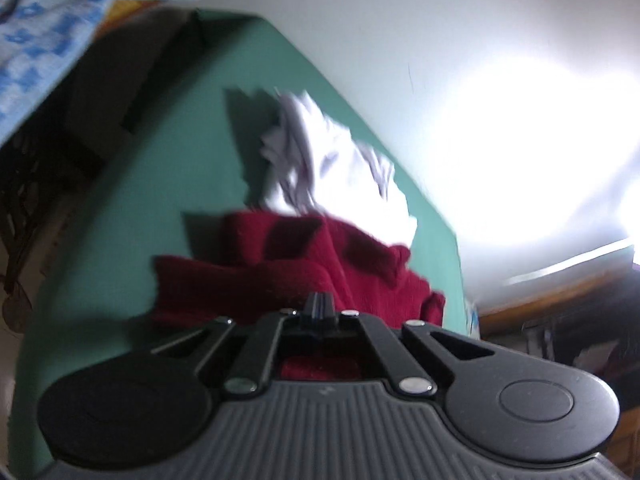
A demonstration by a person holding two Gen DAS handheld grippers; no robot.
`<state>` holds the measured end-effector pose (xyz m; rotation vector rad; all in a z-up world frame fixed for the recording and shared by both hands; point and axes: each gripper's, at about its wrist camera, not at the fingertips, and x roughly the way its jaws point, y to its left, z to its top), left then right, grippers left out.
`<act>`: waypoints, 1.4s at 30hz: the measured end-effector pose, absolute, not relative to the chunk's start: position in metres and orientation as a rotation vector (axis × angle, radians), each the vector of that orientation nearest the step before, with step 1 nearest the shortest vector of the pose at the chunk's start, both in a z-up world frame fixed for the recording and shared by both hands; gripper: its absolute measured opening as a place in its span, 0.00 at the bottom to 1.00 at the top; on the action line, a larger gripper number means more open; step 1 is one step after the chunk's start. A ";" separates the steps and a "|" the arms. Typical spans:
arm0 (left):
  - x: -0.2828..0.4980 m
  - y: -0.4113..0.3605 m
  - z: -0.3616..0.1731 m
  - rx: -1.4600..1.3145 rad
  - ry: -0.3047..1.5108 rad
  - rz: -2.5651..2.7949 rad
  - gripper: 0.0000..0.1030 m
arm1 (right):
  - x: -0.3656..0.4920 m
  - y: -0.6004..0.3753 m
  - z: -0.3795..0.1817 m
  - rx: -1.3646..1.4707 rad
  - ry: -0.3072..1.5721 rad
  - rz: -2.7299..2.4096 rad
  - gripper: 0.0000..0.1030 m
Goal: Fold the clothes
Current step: 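Grasp the sweater sleeve cuff with the right gripper, then lift the sleeve cuff up with the right gripper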
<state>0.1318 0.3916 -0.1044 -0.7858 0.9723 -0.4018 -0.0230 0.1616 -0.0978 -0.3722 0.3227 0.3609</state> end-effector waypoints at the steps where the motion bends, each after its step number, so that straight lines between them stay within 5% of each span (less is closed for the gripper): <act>1: 0.130 0.386 -0.106 -0.771 0.986 -0.401 0.00 | -0.022 0.153 -0.099 -0.352 0.336 0.351 0.06; 7: 0.071 0.381 -0.116 -0.801 1.026 -0.323 0.00 | -0.015 0.110 -0.106 -0.272 0.443 0.422 0.09; 9: 0.049 0.381 -0.127 -0.866 1.053 -0.274 0.04 | -0.018 0.098 -0.107 -0.267 0.443 0.478 0.19; 10: 0.041 0.380 -0.134 -0.914 1.055 -0.241 0.17 | -0.018 0.094 -0.107 -0.272 0.436 0.495 0.22; 11: 0.038 0.379 -0.140 -0.953 1.043 -0.199 0.42 | -0.018 0.090 -0.107 -0.275 0.431 0.511 0.25; 13: 0.031 0.377 -0.152 -1.023 1.010 -0.113 0.59 | -0.020 0.082 -0.104 -0.258 0.429 0.553 0.26; 19: 0.053 0.378 -0.155 -1.125 0.877 0.052 0.81 | -0.040 0.051 -0.092 -0.243 0.376 0.654 0.36; 21: 0.063 0.377 -0.154 -1.146 0.855 0.082 0.71 | -0.046 0.042 -0.090 -0.248 0.362 0.662 0.37; 22: 0.070 0.376 -0.153 -1.141 0.871 0.076 0.30 | -0.048 0.038 -0.090 -0.255 0.364 0.657 0.37; 23: 0.074 0.374 -0.152 -1.146 0.885 0.054 0.00 | -0.049 0.035 -0.090 -0.262 0.366 0.652 0.37; 31: 0.093 0.341 -0.075 -0.859 0.756 -0.012 0.00 | -0.043 0.007 -0.082 -0.211 0.374 0.547 0.42; 42: 0.135 0.168 -0.023 -0.590 0.798 -0.442 0.00 | -0.014 -0.076 -0.066 0.027 0.452 0.417 0.44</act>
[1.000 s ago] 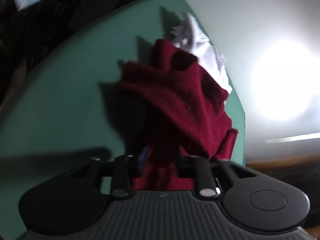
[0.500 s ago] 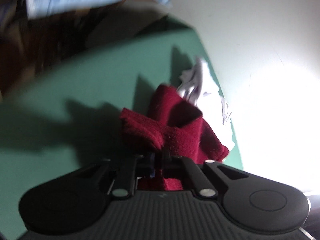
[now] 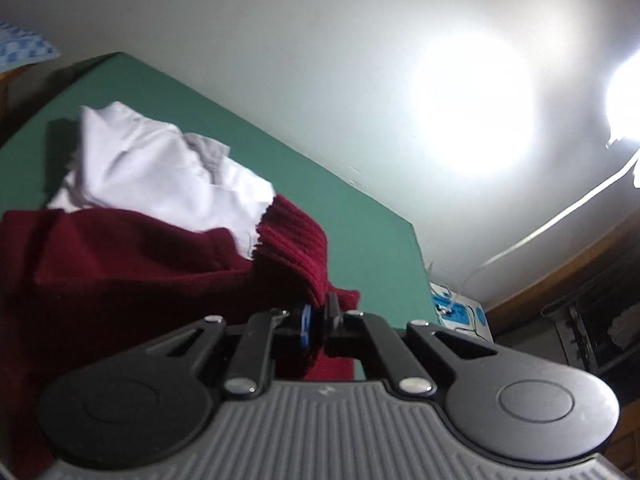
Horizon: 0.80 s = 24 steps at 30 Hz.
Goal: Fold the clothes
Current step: 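Lift the sleeve cuff up with the right gripper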
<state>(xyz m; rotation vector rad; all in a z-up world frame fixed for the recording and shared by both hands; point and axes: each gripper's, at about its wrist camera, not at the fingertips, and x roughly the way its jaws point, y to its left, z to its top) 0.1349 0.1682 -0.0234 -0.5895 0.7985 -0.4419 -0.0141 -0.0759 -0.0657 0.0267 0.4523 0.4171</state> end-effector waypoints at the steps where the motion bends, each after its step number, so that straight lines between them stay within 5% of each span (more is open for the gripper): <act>1: 0.136 0.153 -0.020 -0.574 0.798 -0.469 0.00 | -0.013 -0.079 -0.064 0.042 0.448 0.411 0.44; 14: 0.120 0.017 0.007 -0.334 0.827 -0.628 0.00 | 0.045 -0.087 -0.055 -0.012 0.314 0.261 0.56; 16: 0.119 0.013 0.002 -0.308 0.850 -0.636 0.00 | 0.054 -0.095 -0.058 0.015 0.321 0.231 0.40; 18: 0.115 0.017 -0.001 -0.296 0.851 -0.639 0.00 | 0.061 -0.104 -0.062 0.073 0.346 0.217 0.08; 19: 0.111 0.023 -0.001 -0.285 0.846 -0.626 0.01 | 0.064 -0.109 -0.063 0.103 0.358 0.209 0.07; 22: 0.096 0.049 -0.005 -0.250 0.821 -0.563 0.41 | 0.072 -0.130 -0.068 0.229 0.386 0.173 0.07; 24: 0.080 0.078 -0.014 -0.226 0.807 -0.507 0.51 | 0.075 -0.144 -0.073 0.329 0.418 0.187 0.07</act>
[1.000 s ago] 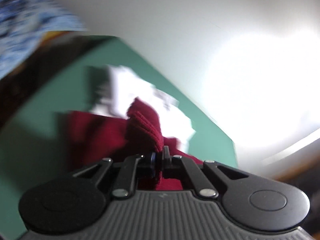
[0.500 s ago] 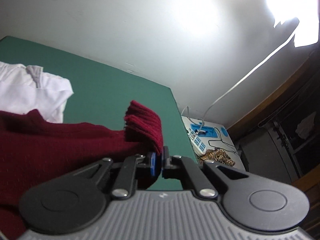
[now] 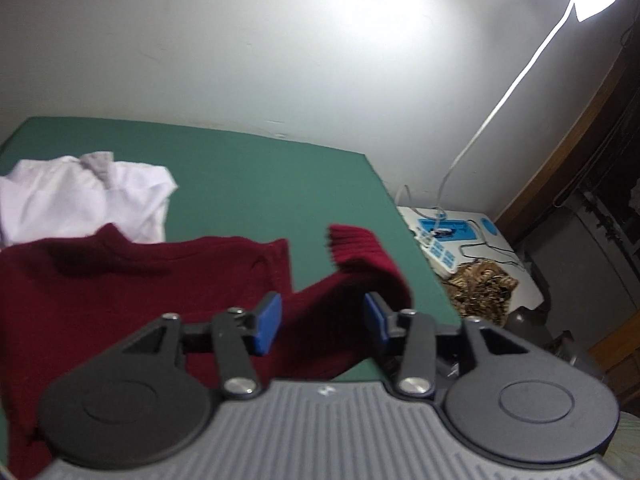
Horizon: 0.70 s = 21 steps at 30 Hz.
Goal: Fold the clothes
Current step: 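Lift the sleeve cuff up with the right gripper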
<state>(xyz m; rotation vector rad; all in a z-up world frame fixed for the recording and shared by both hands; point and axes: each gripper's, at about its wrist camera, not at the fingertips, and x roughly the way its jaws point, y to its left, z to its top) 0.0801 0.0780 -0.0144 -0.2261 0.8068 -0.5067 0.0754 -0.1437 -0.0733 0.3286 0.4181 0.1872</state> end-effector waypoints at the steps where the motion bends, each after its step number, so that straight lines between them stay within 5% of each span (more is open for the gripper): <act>1: 0.070 0.093 -0.023 -0.211 0.823 -0.492 0.54 | 0.078 -0.149 -0.076 0.368 0.429 0.192 0.07; 10: -0.018 0.214 -0.117 -0.184 1.054 -0.100 0.54 | 0.103 -0.167 -0.063 0.525 0.391 0.271 0.07; 21: -0.088 0.257 -0.136 -0.068 1.088 0.101 0.68 | 0.155 -0.179 -0.030 0.674 0.379 0.329 0.07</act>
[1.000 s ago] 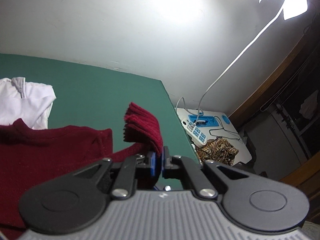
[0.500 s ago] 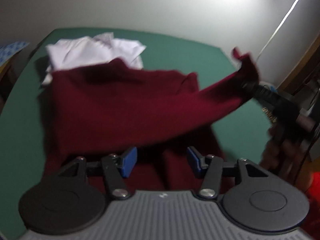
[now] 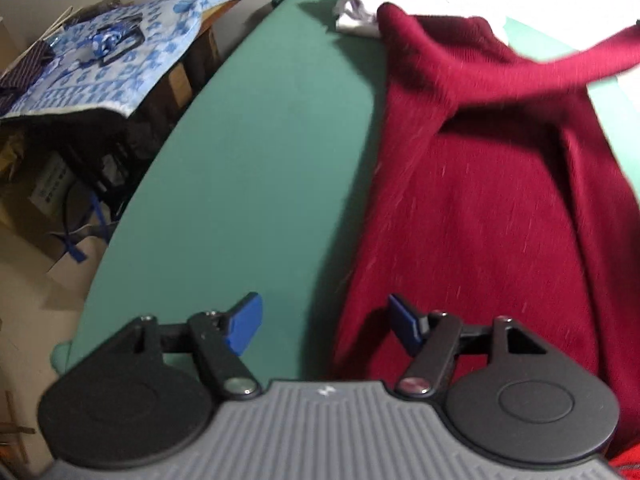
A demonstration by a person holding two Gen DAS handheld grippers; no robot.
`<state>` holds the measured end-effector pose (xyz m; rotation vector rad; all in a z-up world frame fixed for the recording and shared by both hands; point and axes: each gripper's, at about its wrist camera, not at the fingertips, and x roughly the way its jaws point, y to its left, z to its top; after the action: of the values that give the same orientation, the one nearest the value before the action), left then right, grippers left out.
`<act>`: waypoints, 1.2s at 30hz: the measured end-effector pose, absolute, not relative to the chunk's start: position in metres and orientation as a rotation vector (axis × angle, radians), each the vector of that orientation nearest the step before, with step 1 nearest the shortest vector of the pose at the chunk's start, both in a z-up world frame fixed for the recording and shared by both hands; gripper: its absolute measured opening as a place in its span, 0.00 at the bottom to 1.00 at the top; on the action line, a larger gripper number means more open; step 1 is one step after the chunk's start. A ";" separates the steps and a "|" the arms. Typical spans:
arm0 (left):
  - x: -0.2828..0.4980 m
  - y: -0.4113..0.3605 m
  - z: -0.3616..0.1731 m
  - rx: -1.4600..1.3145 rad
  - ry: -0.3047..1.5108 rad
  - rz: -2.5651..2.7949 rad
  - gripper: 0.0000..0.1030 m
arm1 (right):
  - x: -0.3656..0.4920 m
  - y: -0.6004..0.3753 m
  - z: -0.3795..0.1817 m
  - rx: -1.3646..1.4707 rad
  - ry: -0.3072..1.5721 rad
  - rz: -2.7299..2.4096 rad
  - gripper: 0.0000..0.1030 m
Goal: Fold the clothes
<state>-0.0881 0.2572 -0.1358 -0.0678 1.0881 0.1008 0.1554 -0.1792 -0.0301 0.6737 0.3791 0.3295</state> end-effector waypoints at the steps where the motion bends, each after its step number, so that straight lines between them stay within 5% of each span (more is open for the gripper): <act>1: -0.093 0.256 -0.135 -0.058 1.074 0.100 0.68 | 0.158 -0.178 -0.026 0.661 0.373 0.329 0.07; 10: -0.122 0.240 -0.138 0.005 1.065 -0.149 0.70 | 0.152 -0.157 0.017 0.502 0.303 0.273 0.07; 12: -0.121 0.246 -0.137 -0.021 1.049 -0.177 0.58 | 0.151 -0.152 0.026 0.460 0.285 0.245 0.07; 13: -0.120 0.249 -0.136 -0.036 1.042 -0.193 0.38 | 0.152 -0.149 0.029 0.446 0.279 0.231 0.07; 14: -0.119 0.252 -0.134 -0.052 1.038 -0.209 0.30 | 0.153 -0.147 0.033 0.432 0.273 0.217 0.07; 17: -0.118 0.263 -0.132 -0.089 1.030 -0.227 0.13 | 0.158 -0.145 0.042 0.396 0.257 0.172 0.07; 22: -0.125 0.256 -0.125 -0.058 1.001 -0.210 0.01 | 0.165 -0.136 0.044 0.335 0.272 0.134 0.07; 27: -0.132 0.238 -0.124 -0.041 0.982 -0.100 0.08 | 0.167 -0.129 0.027 0.296 0.330 0.178 0.07; 29: -0.141 0.235 -0.124 -0.080 0.974 -0.046 0.31 | 0.162 -0.144 0.007 0.341 0.420 0.187 0.10; 32: -0.160 0.227 -0.124 -0.093 0.955 0.017 0.63 | 0.155 -0.167 -0.022 0.408 0.555 0.201 0.61; 36: -0.178 0.209 -0.133 -0.054 0.987 0.099 0.58 | 0.158 -0.182 -0.068 0.317 0.715 0.194 0.58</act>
<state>-0.1780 0.2089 -0.1327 -0.0538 0.9875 0.0986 0.1585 -0.1823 -0.0679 0.3174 0.7148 0.1941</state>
